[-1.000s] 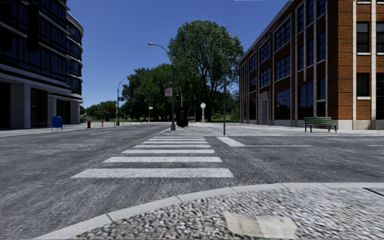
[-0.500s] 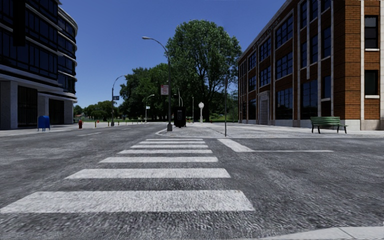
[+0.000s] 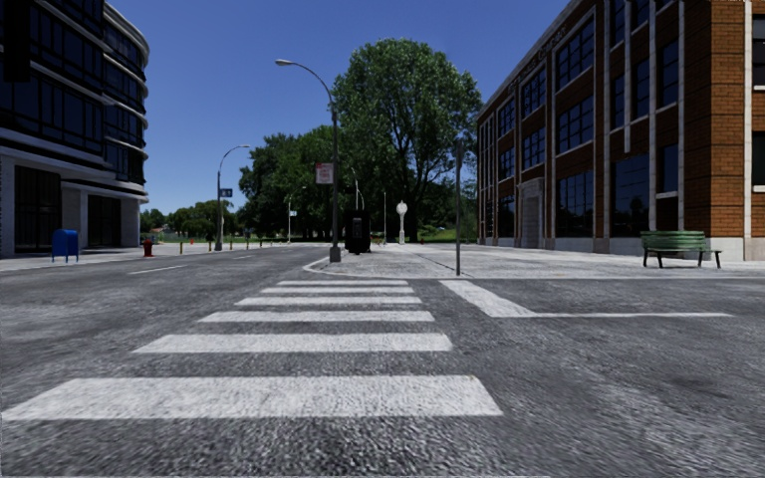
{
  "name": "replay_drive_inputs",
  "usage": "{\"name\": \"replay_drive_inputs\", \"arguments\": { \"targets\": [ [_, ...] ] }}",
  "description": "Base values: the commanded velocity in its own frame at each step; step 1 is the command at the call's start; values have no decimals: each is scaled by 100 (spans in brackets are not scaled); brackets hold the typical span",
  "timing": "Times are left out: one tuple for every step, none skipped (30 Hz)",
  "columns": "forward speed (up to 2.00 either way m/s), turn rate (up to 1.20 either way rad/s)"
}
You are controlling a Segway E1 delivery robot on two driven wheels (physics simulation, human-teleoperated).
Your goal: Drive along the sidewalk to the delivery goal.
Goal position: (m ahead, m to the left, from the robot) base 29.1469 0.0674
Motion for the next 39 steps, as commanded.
{"name": "replay_drive_inputs", "arguments": {
  "targets": [
    [124, 0],
    [123, 0],
    [123, 0],
    [123, 0],
    [123, 0],
    [123, 0],
    [123, 0],
    [123, 0],
    [123, 0],
    [123, 0],
    [123, 0],
    [123, 0],
    [123, 0],
    [123, 0],
    [123, 0],
    [123, 0],
    [124, 0],
    [125, 0],
    [125, 0],
    [125, 0],
    [127, 0],
    [128, 0],
    [128, 0],
    [128, 0],
    [128, 0],
    [129, 0],
    [129, 0],
    [129, 0],
    [132, 0],
    [143, 0],
    [200, 0],
    [200, 0],
    [200, 0],
    [200, 0],
    [200, 0],
    [200, 0],
    [200, 0],
    [200, 0],
    [200, 0]
  ]
}}
